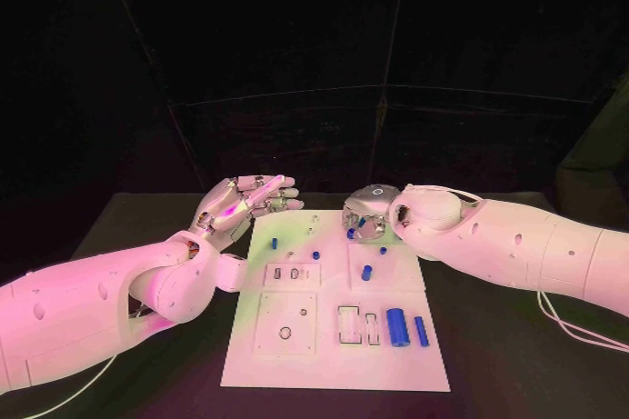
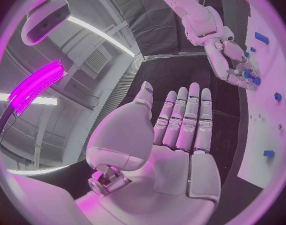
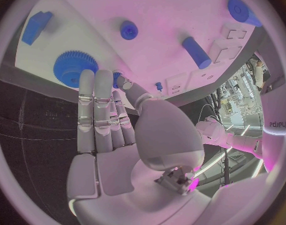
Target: Assemble the parts on the task board
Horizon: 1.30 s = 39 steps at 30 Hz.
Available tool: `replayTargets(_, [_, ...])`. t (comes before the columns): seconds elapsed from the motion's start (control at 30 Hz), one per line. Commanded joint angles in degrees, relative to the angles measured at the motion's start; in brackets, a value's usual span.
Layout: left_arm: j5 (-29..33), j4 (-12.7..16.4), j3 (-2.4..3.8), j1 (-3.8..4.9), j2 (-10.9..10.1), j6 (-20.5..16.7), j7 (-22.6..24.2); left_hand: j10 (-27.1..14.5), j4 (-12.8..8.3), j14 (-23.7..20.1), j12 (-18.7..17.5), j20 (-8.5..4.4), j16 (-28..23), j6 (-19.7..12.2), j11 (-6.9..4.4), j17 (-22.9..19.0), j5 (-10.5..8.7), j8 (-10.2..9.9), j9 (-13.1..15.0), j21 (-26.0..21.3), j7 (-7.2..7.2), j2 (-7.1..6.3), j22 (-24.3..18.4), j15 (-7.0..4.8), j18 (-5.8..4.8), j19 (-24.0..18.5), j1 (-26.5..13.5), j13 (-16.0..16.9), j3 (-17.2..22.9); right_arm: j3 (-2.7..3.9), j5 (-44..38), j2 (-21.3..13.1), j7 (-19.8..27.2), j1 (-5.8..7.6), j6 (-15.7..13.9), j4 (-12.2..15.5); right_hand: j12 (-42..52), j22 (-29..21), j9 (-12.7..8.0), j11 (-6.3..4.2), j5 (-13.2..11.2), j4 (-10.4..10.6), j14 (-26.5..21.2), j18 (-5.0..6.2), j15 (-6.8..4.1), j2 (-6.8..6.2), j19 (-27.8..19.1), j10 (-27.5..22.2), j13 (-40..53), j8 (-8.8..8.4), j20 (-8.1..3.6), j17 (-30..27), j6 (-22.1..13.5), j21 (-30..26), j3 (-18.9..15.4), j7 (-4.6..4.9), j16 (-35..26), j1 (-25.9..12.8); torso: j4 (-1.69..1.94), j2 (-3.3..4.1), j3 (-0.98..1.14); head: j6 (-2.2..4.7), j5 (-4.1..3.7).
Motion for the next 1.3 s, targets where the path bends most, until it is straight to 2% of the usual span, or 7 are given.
replayTargets(0.03, [-0.44, -0.07, 0.01, 0.09, 0.12, 1.02, -0.06, -0.05, 0.13, -0.05, -0.22, 0.09, -0.35, 0.08, 0.31, -0.1, -0.2, -0.24, -0.07, -0.35, 0.99, 0.31, -0.07, 0.26, 0.3, 0.5, -0.22, -0.05, -0.35, 0.02, 0.42, 0.25, 0.89, 0.07, 1.32, -0.36, -0.04, 0.1, 0.07, 0.04, -0.37, 0.11, 0.55, 0.71, 0.35, -0.24, -0.28, -0.05, -0.07, 0.14, -0.04, 0.05, 0.53, 0.18, 0.36, -0.04, 0.36, -0.45, -0.03, 0.08, -0.01, -0.12, 0.04])
replayTargets(0.37, [-0.44, -0.47, 0.01, 0.09, 0.34, 1.1, -0.3, -0.06, 0.14, -0.05, -0.24, 0.09, -0.37, 0.06, 0.32, -0.1, -0.2, -0.26, -0.08, -0.37, 1.0, 0.37, -0.09, 0.27, 0.3, 0.51, -0.22, -0.05, -0.34, 0.01, 0.77, 0.83, 1.31, -0.07, 1.95, -1.13, -0.02, 0.33, 0.13, 0.2, -0.43, 0.31, 0.35, 0.71, 0.46, -0.04, -0.52, 0.06, -0.07, 0.29, 0.05, 0.35, 1.35, 0.62, 1.18, 0.13, 0.86, -0.59, 0.0, 0.1, -0.03, -0.34, 0.03])
replayTargets(0.67, [-0.44, -0.68, 0.01, 0.09, 0.49, 1.2, -0.54, -0.06, 0.14, -0.05, -0.25, 0.09, -0.39, 0.05, 0.32, -0.11, -0.2, -0.27, -0.08, -0.37, 1.0, 0.4, -0.09, 0.27, 0.3, 0.51, -0.23, -0.06, -0.34, 0.0, 0.92, 1.38, 1.56, -0.38, 2.61, -2.15, 0.07, 0.88, 0.17, 0.18, -0.64, 0.76, 0.33, 0.74, 0.48, 0.59, -1.01, 0.66, -0.06, 0.41, 0.14, 2.56, 3.01, 1.65, 3.23, 0.12, 3.33, -0.61, -0.05, 0.1, -0.02, -0.87, 0.23])
replayTargets(0.8, [-0.43, -0.78, 0.01, 0.09, 0.52, 1.24, -0.63, -0.07, 0.16, -0.05, -0.28, 0.1, -0.42, 0.02, 0.33, -0.12, -0.2, -0.3, -0.1, -0.4, 1.01, 0.5, -0.11, 0.27, 0.3, 0.53, -0.24, -0.06, -0.33, 0.0, 0.95, 1.42, 1.33, -0.46, 1.85, -2.34, 0.06, 1.26, 0.15, 0.05, -2.45, 0.96, 0.22, 0.76, 0.38, 1.11, -1.29, 1.14, -0.07, 0.35, 0.07, 3.33, 3.72, 2.38, 4.8, 0.02, 4.36, -0.3, -0.06, 0.1, -0.03, -1.08, 0.13])
replayTargets(1.0, [-0.43, -0.91, 0.01, 0.09, 0.48, 1.26, -0.74, -0.1, 0.25, -0.03, -0.36, 0.11, -0.52, -0.03, 0.36, -0.15, -0.2, -0.37, -0.12, -0.46, 1.05, 0.74, -0.17, 0.29, 0.3, 0.57, -0.36, -0.06, -0.36, 0.0, 1.03, 0.86, 0.8, -0.5, -1.7, -1.55, 0.0, 1.59, 0.1, 0.08, -4.77, 1.63, 0.01, 0.76, 0.37, 1.49, -1.54, 1.51, -0.07, 0.15, 0.1, 4.3, 4.25, 3.07, 6.66, 0.09, 5.55, -0.39, -0.16, 0.01, -0.09, -0.99, 0.14])
replayTargets(1.07, [-0.43, -0.96, 0.01, 0.09, 0.43, 1.25, -0.78, -0.1, 0.25, -0.03, -0.36, 0.11, -0.52, -0.03, 0.36, -0.15, -0.2, -0.37, -0.12, -0.46, 1.05, 0.74, -0.17, 0.29, 0.3, 0.57, -0.36, -0.06, -0.36, 0.01, 1.4, 0.46, 0.83, -0.5, -3.54, -0.98, 0.1, 1.73, 0.15, -0.01, -5.02, 1.76, 0.22, 0.78, 0.3, 1.45, -1.47, 1.91, -0.04, 0.23, 0.07, 5.63, 4.65, 3.39, 7.21, 0.07, 6.84, -0.34, -0.29, -0.03, -0.11, -0.89, 0.24])
replayTargets(1.3, [-0.36, -1.22, 0.01, 0.09, 0.41, 1.25, -0.83, -0.11, 0.29, -0.03, -0.39, 0.12, -0.56, -0.06, 0.38, -0.17, -0.2, -0.4, -0.13, -0.49, 1.07, 0.81, -0.19, 0.3, 0.3, 0.59, -0.42, -0.06, -0.38, 0.05, 3.4, -0.79, 0.92, -0.48, -10.0, 1.37, 0.0, 1.91, 0.09, 0.03, -5.02, 1.59, 0.12, 0.8, 0.31, 0.84, -1.49, 1.95, -0.07, 0.07, 0.0, 5.73, 4.67, 3.78, 7.79, 0.27, 7.13, -0.15, -0.28, -0.14, -0.13, -0.58, 0.25])
